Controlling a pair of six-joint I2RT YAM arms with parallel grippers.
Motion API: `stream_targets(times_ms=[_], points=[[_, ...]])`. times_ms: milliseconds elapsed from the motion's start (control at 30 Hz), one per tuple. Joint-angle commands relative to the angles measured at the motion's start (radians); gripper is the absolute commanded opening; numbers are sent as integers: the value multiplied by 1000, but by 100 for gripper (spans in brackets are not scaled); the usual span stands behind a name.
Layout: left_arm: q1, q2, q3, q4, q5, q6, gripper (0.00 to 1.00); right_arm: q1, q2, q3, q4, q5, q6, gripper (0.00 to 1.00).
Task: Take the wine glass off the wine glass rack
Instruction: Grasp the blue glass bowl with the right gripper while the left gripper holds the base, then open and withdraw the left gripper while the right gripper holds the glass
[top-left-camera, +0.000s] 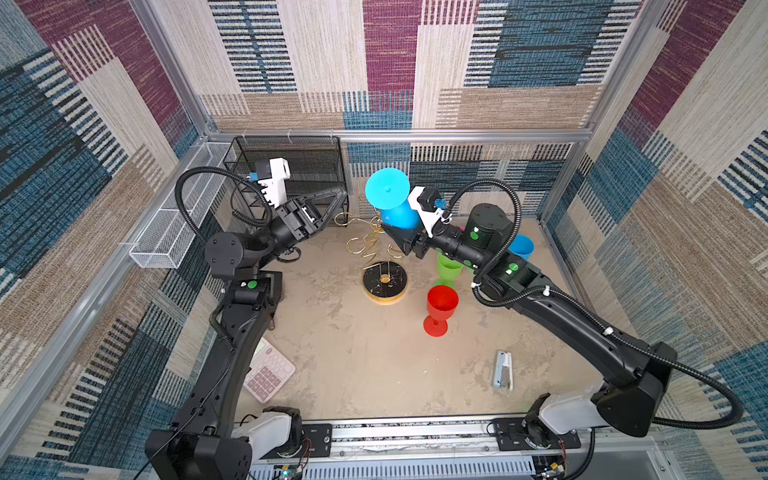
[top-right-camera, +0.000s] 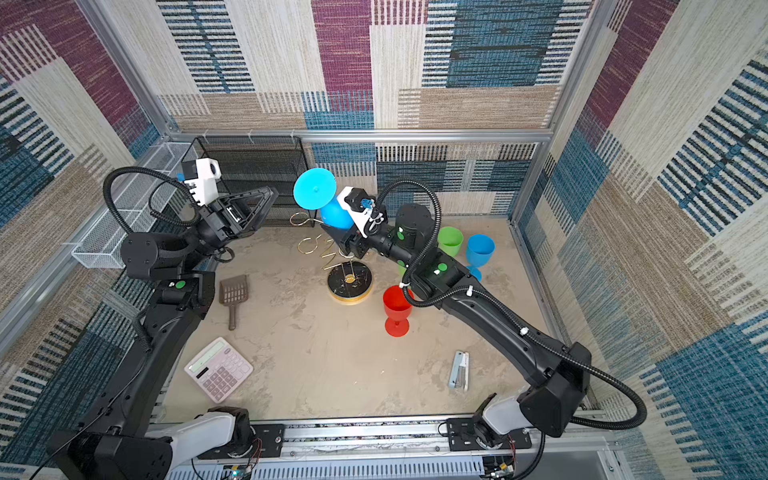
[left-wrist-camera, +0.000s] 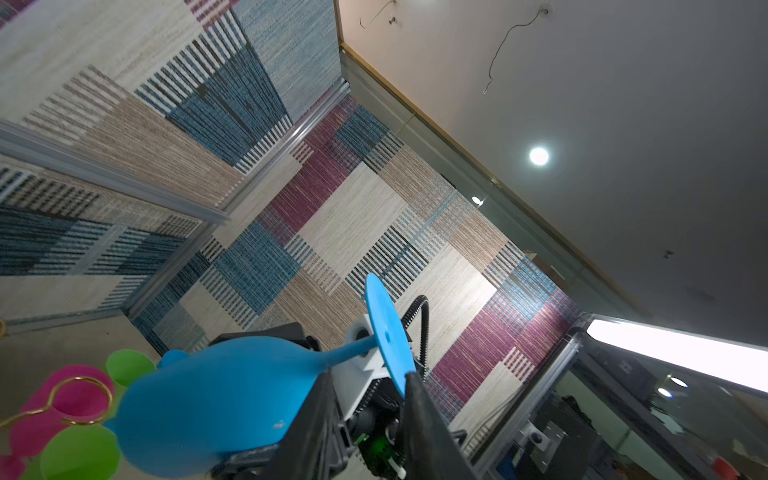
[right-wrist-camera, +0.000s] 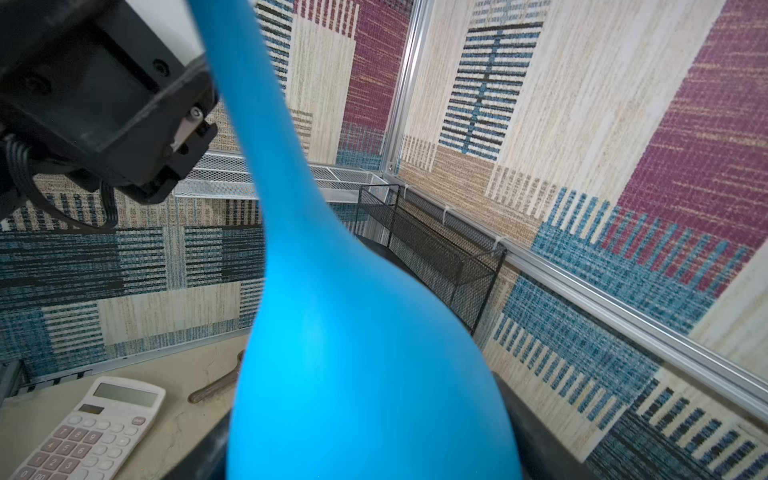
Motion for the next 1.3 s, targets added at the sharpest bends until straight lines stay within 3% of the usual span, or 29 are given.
stream_targets(times_ms=[0, 100, 200, 400, 567, 900, 1267], points=[[3, -53, -44, -100, -122, 363, 32, 2, -39, 21, -162, 40, 70, 50], [1, -105, -126, -135, -217, 662, 30, 1, -82, 19, -264, 56, 105, 49], [2, -117, -226, 21, -187, 892, 32, 2, -114, 13, -341, 50, 143, 47], [2, -116, -358, 161, -125, 1217, 32, 1, -124, 12, -458, 1, 200, 42], [-3, -128, -391, 160, -71, 1436, 35, 2, -126, -37, -472, -43, 229, 40], [-15, -88, -344, 152, 90, 1606, 35, 11, -97, -61, -460, -123, 264, 36], [-38, -67, -334, 122, 125, 1683, 35, 72, -54, -74, -420, -137, 281, 32]])
